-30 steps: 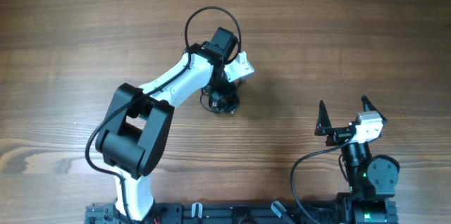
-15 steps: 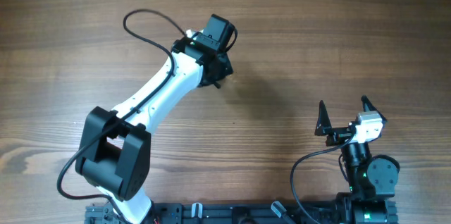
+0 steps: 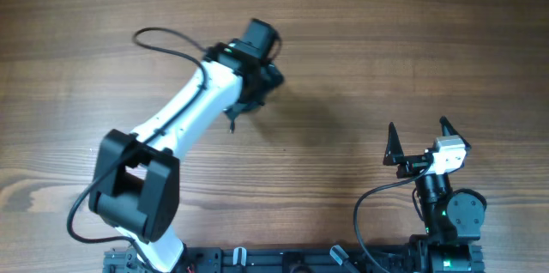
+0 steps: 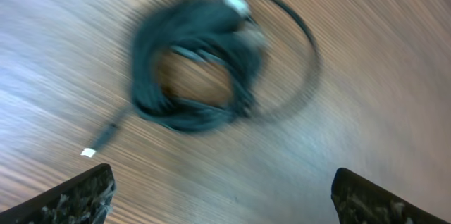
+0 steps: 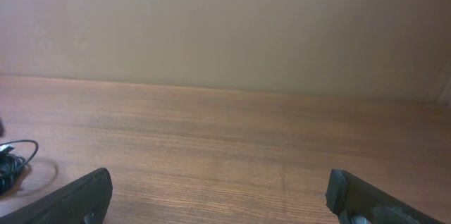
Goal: Untangle cables
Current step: 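Grasp the black cable coil with the left gripper and lift it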
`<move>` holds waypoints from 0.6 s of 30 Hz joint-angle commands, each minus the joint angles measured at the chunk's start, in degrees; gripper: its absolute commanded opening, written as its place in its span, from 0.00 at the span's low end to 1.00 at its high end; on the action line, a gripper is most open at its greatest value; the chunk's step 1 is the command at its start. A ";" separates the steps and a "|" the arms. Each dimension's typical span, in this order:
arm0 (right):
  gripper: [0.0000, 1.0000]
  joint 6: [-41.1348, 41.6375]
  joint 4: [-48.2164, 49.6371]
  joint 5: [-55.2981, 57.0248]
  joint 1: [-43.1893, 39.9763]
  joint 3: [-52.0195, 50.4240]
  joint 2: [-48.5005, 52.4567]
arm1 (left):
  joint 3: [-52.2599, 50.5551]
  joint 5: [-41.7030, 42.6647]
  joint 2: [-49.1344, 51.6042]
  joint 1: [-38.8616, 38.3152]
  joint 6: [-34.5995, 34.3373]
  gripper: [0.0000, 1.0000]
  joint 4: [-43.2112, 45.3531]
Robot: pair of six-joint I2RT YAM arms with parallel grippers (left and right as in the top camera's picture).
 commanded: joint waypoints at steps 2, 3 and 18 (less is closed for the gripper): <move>1.00 -0.79 0.26 0.52 -0.28 -0.07 -0.20 | -0.98 0.20 -0.55 3.89 -6.49 0.96 0.92; 1.00 -0.79 0.26 0.52 -0.28 -0.07 -0.20 | -1.75 0.11 -0.55 3.52 -6.38 0.83 0.92; 1.00 -0.76 0.26 0.52 -0.28 -0.07 -0.20 | -12.85 -5.84 0.35 5.14 -6.38 0.43 11.39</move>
